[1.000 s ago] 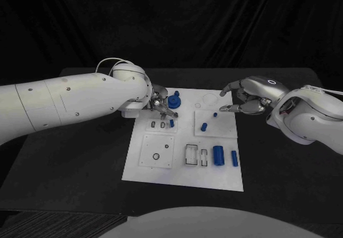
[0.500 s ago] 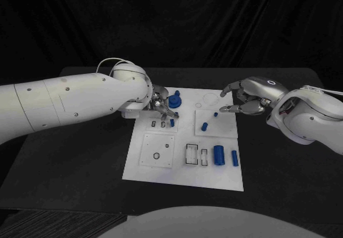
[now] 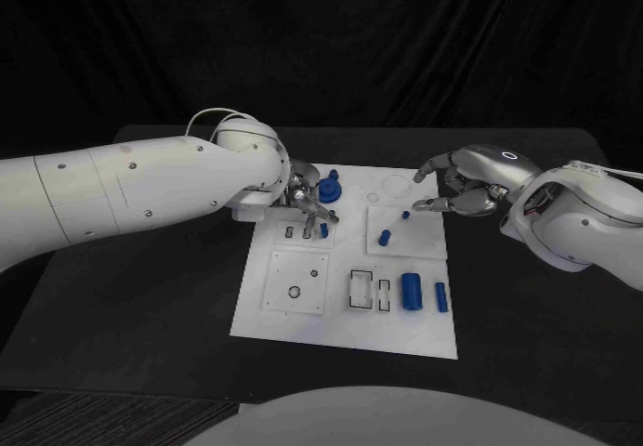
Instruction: Assemble the parts on the task board
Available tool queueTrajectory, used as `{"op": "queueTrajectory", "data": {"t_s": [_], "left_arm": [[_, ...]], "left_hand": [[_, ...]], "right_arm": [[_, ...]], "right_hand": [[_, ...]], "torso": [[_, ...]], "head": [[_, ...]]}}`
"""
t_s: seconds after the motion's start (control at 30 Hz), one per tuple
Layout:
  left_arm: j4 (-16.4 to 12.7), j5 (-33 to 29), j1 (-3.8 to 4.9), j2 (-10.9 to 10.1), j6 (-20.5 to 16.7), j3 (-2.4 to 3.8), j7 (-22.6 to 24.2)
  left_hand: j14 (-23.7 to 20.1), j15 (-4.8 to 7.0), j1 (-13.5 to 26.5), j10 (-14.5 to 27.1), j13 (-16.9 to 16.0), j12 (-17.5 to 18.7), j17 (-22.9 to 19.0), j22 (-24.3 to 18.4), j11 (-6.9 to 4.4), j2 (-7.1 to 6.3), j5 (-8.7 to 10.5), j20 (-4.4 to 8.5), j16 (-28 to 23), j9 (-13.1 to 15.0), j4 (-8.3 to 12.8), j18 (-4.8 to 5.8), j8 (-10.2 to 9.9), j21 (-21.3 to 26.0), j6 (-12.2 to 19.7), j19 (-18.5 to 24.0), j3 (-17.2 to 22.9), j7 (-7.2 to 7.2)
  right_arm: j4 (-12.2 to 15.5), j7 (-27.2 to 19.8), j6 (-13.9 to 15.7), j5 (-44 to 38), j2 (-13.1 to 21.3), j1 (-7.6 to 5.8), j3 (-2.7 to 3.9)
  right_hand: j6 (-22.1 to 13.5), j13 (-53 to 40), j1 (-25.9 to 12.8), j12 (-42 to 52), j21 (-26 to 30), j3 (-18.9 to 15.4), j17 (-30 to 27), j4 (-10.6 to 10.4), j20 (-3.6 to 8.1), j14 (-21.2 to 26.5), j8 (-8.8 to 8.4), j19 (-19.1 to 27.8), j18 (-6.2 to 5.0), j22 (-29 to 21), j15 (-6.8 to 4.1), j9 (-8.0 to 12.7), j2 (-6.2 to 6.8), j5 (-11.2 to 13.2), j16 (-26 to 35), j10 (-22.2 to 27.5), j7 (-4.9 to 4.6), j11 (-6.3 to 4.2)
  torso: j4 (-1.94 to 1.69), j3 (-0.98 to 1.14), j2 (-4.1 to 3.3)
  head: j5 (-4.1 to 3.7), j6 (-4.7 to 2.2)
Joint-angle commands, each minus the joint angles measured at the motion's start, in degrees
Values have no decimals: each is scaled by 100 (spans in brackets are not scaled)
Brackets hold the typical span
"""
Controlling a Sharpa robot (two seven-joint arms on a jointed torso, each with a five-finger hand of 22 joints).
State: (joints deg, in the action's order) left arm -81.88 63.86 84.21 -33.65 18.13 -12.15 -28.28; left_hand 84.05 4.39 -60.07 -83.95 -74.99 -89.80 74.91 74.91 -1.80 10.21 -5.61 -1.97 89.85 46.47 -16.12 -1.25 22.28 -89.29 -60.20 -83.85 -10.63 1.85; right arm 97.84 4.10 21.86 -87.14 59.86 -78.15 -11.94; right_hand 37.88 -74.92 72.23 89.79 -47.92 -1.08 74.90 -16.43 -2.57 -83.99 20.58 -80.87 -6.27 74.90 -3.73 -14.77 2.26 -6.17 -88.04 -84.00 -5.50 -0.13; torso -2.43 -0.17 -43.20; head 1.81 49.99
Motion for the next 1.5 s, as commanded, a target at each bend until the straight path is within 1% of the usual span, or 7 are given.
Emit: {"op": "queueTrajectory", "data": {"t_s": [0.03,0.5,0.63,0.97,1.27,1.43,1.5], "left_arm": [[15,-34,-2,25,115,4,146],[50,-34,-17,93,227,4,204],[41,-34,-25,103,247,4,220],[82,-33,-52,146,309,3,233],[103,-33,-72,146,399,3,228],[108,-33,-82,150,423,3,248],[110,-33,-85,150,427,3,256]], "left_hand": [[595,-39,52,-605,-1501,-20,1509,1331,31,-7,-28,-48,15,-44,20,72,-78,32,-51,-460,42,12],[595,-65,-93,-605,-1501,-20,1509,1302,56,-68,-96,-74,15,-243,131,62,-426,54,-162,-432,115,40],[595,-84,-120,-605,-1501,-20,1509,1271,82,-68,-158,-90,15,-386,160,52,-637,77,-164,-402,156,73],[595,-98,-172,-605,-1501,-20,1509,1264,94,-65,-226,-106,15,-498,215,50,-778,85,-227,-394,211,82],[595,-102,-344,-605,-1501,-20,1509,1257,95,-77,-434,-113,15,-677,405,46,-1006,97,-326,-385,360,81],[595,-91,-610,-605,-1501,-20,1509,1260,81,-104,-674,-106,15,-815,661,45,-1167,102,-418,-385,565,60],[595,-80,-763,-605,-1501,-20,1509,1259,68,-110,-670,-96,15,-854,802,44,-1218,105,-435,-383,692,44]], "right_arm": [[-7,105,-18,-4,-7,15,3],[-38,104,5,-4,-34,49,3],[-48,101,11,-4,-43,55,3],[-59,104,9,-4,-52,61,3],[-75,103,11,-4,-68,63,3],[-103,101,24,-4,-89,77,3],[-113,106,20,-4,-95,86,3]], "right_hand": [[45,-1508,-9,21,27,-32,1285,10,-16,-533,-33,8,-56,513,22,9,-59,-36,23,-600,-4,26],[49,-1508,-10,21,43,-36,1280,10,-16,-532,-35,11,-58,510,22,12,-62,-38,28,-600,-4,26],[56,-1508,-12,21,62,-43,1275,9,-16,-530,-38,15,-61,506,22,16,-69,-41,33,-600,-4,26],[56,-1508,-12,21,62,-43,1275,9,-16,-530,-38,15,-61,506,22,16,-69,-41,33,-600,-4,26],[61,-1508,-13,21,68,-50,1266,10,-16,-527,-41,16,-62,506,23,20,-76,-44,42,-600,-5,26],[64,-1508,-9,21,81,-51,1262,12,-17,-526,-43,19,-63,504,22,22,-80,-47,46,-600,-5,27],[67,-1508,-5,21,91,-52,1259,15,-17,-525,-44,21,-65,502,22,24,-84,-50,49,-600,-6,27]], "torso": [[2,4,0],[6,-5,1],[6,-4,-3],[5,-9,-2],[9,-9,3],[6,-11,3],[9,-10,3]], "head": [[-6,1],[1,1],[-7,1],[-22,1],[-9,1],[-5,1],[1,1]]}}
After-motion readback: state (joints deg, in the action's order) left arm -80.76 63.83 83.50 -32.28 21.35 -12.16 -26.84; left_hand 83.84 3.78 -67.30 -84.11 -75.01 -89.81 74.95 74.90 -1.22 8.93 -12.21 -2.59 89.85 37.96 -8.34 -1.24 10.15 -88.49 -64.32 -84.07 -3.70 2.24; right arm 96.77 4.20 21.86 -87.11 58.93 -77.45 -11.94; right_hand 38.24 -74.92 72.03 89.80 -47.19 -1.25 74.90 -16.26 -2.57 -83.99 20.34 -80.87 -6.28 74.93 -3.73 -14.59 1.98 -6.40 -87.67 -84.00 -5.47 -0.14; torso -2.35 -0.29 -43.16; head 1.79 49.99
